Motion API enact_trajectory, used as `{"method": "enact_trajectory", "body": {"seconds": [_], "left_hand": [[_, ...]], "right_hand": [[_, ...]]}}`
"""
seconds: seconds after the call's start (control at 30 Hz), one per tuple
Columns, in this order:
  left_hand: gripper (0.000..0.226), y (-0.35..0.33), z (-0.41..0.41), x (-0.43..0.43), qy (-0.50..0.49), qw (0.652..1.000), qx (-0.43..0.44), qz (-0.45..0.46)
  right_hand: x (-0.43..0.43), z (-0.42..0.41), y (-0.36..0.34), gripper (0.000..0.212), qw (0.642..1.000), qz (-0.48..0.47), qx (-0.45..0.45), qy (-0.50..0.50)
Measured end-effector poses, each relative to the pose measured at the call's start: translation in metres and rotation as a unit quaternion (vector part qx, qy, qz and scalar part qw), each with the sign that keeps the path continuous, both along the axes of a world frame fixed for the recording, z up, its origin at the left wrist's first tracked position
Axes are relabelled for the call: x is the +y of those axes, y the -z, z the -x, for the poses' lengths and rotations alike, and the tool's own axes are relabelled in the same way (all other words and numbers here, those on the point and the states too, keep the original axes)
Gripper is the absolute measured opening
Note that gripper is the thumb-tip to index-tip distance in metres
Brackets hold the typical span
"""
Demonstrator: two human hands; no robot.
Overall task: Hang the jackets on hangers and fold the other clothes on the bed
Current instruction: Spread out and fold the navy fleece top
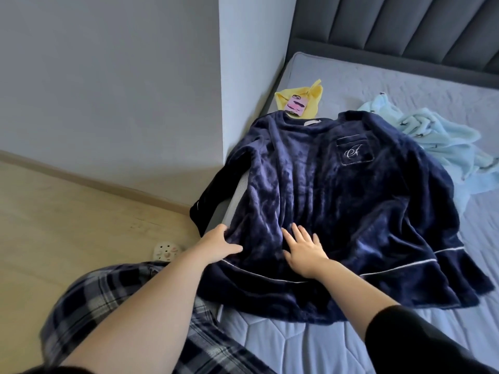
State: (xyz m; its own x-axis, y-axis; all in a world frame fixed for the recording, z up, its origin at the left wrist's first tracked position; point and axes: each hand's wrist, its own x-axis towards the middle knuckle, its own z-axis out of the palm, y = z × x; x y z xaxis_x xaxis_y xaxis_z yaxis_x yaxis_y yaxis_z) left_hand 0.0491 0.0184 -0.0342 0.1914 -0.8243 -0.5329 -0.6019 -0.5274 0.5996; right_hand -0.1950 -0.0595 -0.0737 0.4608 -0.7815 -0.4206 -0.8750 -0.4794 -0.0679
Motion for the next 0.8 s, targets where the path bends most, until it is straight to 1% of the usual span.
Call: {"method": "enact_trajectory", "body": {"seconds": [0.03, 0.07, 0.1, 0.13, 0.17, 0.2, 0.23, 0.27, 0.3, 0.33, 0.37, 0.4, 0.43, 0.47, 0.5, 0.53, 0.57, 0.6, 0.63, 0.67, 0.7, 0.73, 0.77, 0.8], "left_hand": [[0.06, -0.006, 0.0, 0.0, -0.015, 0.999, 0.032, -0.004], [0.05, -0.013, -0.002, -0.002, -0.048, 0.992, 0.111, -0.019], [0.041, -0.019, -0.004, -0.002, -0.091, 0.968, 0.232, -0.04], [0.035, -0.026, -0.006, 0.001, -0.136, 0.921, 0.36, -0.06], [0.033, -0.031, -0.008, 0.005, -0.186, 0.868, 0.456, -0.065], [0.032, -0.033, -0.011, 0.01, -0.227, 0.845, 0.48, -0.061], [0.028, -0.031, -0.015, 0.014, -0.259, 0.859, 0.438, -0.063], [0.024, -0.027, -0.018, 0.02, -0.264, 0.896, 0.346, -0.084], [0.022, -0.021, -0.019, 0.026, -0.256, 0.929, 0.242, -0.114], [0.023, -0.014, -0.021, 0.031, -0.249, 0.945, 0.161, -0.137], [0.025, -0.008, -0.025, 0.033, -0.248, 0.953, 0.111, -0.132], [0.028, -0.003, -0.03, 0.031, -0.247, 0.96, 0.091, -0.099], [0.029, -0.001, -0.034, 0.028, -0.239, 0.965, 0.092, -0.057], [0.031, -0.002, -0.036, 0.025, -0.22, 0.969, 0.11, -0.024], [0.034, -0.005, -0.034, 0.023, -0.19, 0.972, 0.136, -0.003], [0.04, -0.008, -0.03, 0.021, -0.151, 0.976, 0.154, 0.004], [0.051, -0.01, -0.025, 0.02, -0.109, 0.982, 0.153, -0.002], [0.062, -0.008, -0.021, 0.017, -0.073, 0.987, 0.143, -0.01], [0.066, -0.005, -0.016, 0.015, -0.046, 0.991, 0.128, -0.017], [0.065, -0.001, -0.013, 0.012, -0.033, 0.994, 0.107, -0.018], [0.064, 0.0, -0.008, 0.008, -0.039, 0.997, 0.069, -0.016], [0.067, -0.002, -0.003, 0.004, -0.058, 0.998, 0.01, -0.007], [0.075, -0.006, 0.001, 0.0, -0.067, 0.995, -0.077, 0.014], [0.082, -0.01, 0.005, -0.004, -0.042, 0.983, -0.173, 0.051]], "right_hand": [[-0.002, -0.001, 0.0, 0.064, 1.0, 0.007, -0.004, 0.008], [-0.003, -0.004, -0.002, 0.063, 1.0, 0.012, -0.01, 0.01], [-0.004, -0.006, -0.006, 0.061, 1.0, 0.016, -0.014, 0.012], [-0.005, -0.007, -0.01, 0.057, 0.999, 0.033, -0.032, 0.021], [-0.006, -0.008, -0.015, 0.051, 0.995, 0.067, -0.065, 0.044], [-0.007, -0.009, -0.019, 0.042, 0.983, 0.113, -0.12, 0.083], [-0.007, -0.011, -0.025, 0.034, 0.963, 0.151, -0.176, 0.136], [-0.008, -0.013, -0.029, 0.03, 0.944, 0.163, -0.215, 0.189], [-0.01, -0.014, -0.032, 0.028, 0.937, 0.161, -0.225, 0.214], [-0.012, -0.016, -0.032, 0.028, 0.942, 0.163, -0.207, 0.208], [-0.013, -0.018, -0.031, 0.026, 0.948, 0.173, -0.192, 0.188], [-0.015, -0.021, -0.03, 0.026, 0.946, 0.197, -0.198, 0.165], [-0.014, -0.024, -0.03, 0.027, 0.937, 0.222, -0.226, 0.146], [-0.012, -0.028, -0.029, 0.032, 0.931, 0.234, -0.249, 0.126], [-0.01, -0.031, -0.025, 0.041, 0.938, 0.228, -0.244, 0.095], [-0.006, -0.033, -0.02, 0.049, 0.957, 0.192, -0.207, 0.059], [-0.001, -0.035, -0.011, 0.055, 0.977, 0.144, -0.154, 0.03], [0.003, -0.035, -0.004, 0.058, 0.989, 0.106, -0.106, 0.008], [0.005, -0.034, 0.002, 0.06, 0.993, 0.085, -0.082, 0.0], [0.004, -0.033, 0.003, 0.06, 0.994, 0.073, -0.082, 0.001], [0.001, -0.031, 0.002, 0.059, 0.993, 0.065, -0.094, 0.001], [-0.001, -0.028, -0.002, 0.058, 0.992, 0.057, -0.109, -0.004], [-0.004, -0.023, -0.006, 0.056, 0.991, 0.047, -0.124, -0.01], [-0.005, -0.015, -0.01, 0.054, 0.99, 0.041, -0.136, -0.015]]}}
